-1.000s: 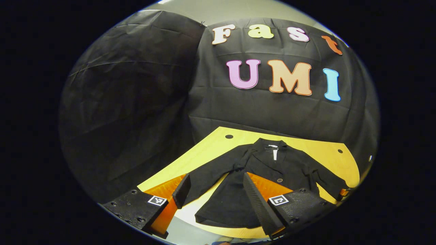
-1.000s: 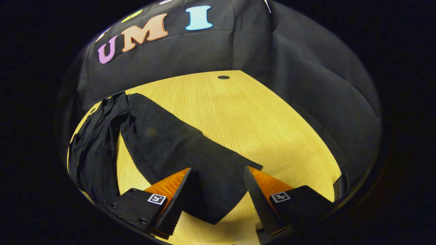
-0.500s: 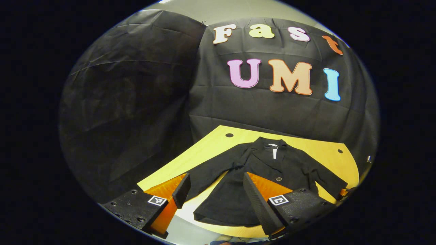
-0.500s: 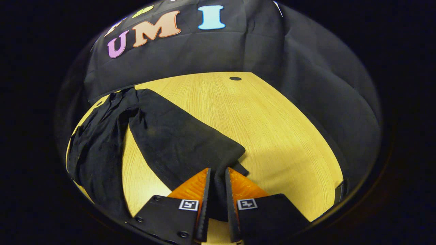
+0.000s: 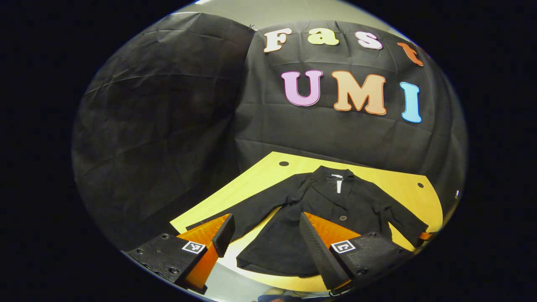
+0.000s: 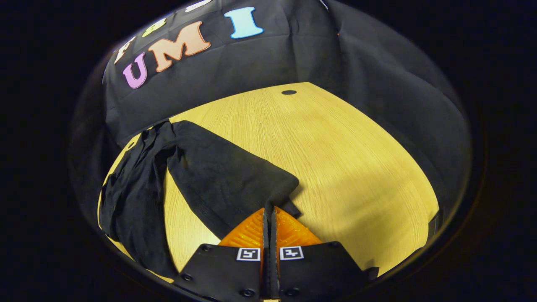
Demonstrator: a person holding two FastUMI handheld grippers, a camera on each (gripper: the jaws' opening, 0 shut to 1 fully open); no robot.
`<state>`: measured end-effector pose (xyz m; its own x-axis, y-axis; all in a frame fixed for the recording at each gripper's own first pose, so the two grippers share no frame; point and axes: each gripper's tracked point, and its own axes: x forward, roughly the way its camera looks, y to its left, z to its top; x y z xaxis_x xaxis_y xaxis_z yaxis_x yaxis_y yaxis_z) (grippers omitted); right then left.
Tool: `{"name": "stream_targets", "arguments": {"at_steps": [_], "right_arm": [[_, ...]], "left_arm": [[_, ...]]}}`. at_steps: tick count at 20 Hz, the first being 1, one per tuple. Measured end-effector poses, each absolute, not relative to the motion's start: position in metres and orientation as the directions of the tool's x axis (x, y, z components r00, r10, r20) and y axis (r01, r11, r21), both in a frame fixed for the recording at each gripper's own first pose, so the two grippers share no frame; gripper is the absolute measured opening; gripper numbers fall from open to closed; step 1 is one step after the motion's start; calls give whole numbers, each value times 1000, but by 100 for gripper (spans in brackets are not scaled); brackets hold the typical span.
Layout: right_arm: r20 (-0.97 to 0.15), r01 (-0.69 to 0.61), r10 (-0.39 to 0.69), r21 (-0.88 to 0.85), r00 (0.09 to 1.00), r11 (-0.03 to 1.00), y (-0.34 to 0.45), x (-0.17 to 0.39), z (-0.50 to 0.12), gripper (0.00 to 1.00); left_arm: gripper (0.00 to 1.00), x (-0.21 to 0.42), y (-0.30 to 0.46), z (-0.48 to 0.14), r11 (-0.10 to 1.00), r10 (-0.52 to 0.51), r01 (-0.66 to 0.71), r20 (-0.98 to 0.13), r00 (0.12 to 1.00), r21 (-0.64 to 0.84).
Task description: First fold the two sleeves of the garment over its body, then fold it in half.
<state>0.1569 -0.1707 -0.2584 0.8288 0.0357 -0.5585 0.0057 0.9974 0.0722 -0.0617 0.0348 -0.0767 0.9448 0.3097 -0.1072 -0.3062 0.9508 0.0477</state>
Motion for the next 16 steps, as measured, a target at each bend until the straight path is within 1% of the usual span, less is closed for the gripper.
{"name": "stream_targets", "arguments": {"at_steps": [4, 10, 11, 12, 16], "right_arm": [[-572, -5, 9, 9, 820, 1000, -173, 156, -258, 3], [-607, 12, 20, 48, 795, 999, -172, 155, -253, 2], [-605, 17, 15, 48, 796, 999, -172, 156, -250, 0], [-598, 22, 11, 48, 801, 999, -172, 157, -245, 2], [-541, 40, -5, 54, 841, 998, -170, 174, -201, 2]], "left_arm": [[92, -63, 34, -79, 946, 324, -321, -108, 940, 45], [93, -64, 42, -84, 940, 341, -340, -123, 932, 28], [92, -64, 45, -84, 939, 343, -342, -127, 931, 35], [92, -62, 48, -83, 938, 346, -343, -127, 930, 41], [93, -50, 58, -77, 946, 324, -320, -125, 938, 52]]}}
